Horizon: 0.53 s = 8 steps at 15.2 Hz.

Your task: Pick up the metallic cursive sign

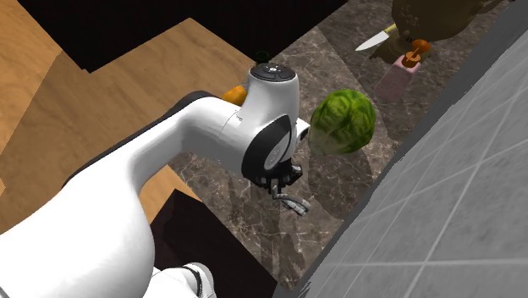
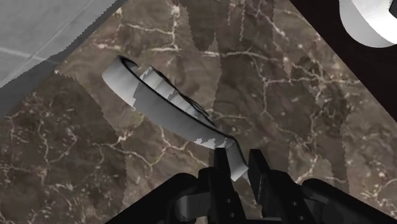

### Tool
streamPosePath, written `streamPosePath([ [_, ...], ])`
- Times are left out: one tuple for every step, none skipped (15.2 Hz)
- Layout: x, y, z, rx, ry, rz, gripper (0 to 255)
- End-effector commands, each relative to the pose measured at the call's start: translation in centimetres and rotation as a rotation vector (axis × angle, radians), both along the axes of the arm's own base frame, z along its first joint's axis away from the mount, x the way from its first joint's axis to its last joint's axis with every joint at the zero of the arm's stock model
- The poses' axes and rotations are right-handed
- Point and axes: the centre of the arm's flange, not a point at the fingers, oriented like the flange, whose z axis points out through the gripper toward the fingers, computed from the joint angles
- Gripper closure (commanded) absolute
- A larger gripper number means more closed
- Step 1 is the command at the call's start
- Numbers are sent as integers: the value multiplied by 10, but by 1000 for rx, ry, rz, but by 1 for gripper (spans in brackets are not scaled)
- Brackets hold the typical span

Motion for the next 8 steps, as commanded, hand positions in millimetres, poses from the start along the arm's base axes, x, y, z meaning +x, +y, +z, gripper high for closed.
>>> streamPosePath([
  [-1, 1, 11, 0, 0, 0, 255],
  [-1, 1, 16, 0, 0, 0, 255],
  [-1, 1, 21, 0, 0, 0, 255],
  [-1, 1, 27, 0, 0, 0, 255],
  [-1, 1, 32, 0, 0, 0, 255],
  [-1, 1, 37, 0, 0, 0, 255],
  [-1, 1, 38, 0, 0, 0, 255],
  [-1, 1, 38, 0, 0, 0, 255],
])
